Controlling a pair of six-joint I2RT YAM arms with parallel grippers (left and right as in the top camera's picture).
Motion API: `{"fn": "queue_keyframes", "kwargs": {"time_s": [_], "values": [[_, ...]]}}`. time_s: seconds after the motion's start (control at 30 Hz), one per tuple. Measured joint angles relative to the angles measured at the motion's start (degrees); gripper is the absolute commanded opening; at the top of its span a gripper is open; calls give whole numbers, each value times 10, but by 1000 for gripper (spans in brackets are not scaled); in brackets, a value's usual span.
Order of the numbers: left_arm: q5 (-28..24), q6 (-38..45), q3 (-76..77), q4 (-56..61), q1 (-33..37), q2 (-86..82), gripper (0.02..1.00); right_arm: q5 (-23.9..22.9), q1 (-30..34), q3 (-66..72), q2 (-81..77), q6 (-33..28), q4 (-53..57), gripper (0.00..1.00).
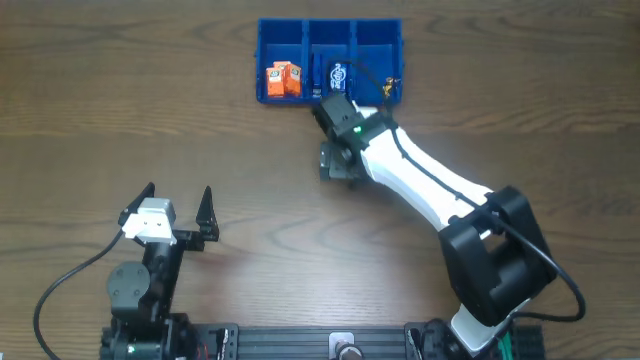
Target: Sort Candies Into Trays
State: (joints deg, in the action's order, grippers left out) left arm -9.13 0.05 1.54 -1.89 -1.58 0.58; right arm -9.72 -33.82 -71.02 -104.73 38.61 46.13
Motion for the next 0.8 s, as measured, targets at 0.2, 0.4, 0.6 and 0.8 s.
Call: {"fn": "queue_keyframes", "kwargs": {"time_s": [0.2, 0.4, 0.6, 0.8], "values": [[0, 0, 0, 0, 0, 0, 998, 12, -11, 45, 0, 22, -65, 989], [0, 0, 0, 0, 0, 0, 998, 9, -4, 46, -24, 27, -112, 976], [0, 0, 0, 0, 0, 0, 998, 5, 11, 46, -50, 29, -129, 888], [0, 0, 0, 0, 0, 0, 998, -2, 11, 46, -53, 31, -141, 476]]}}
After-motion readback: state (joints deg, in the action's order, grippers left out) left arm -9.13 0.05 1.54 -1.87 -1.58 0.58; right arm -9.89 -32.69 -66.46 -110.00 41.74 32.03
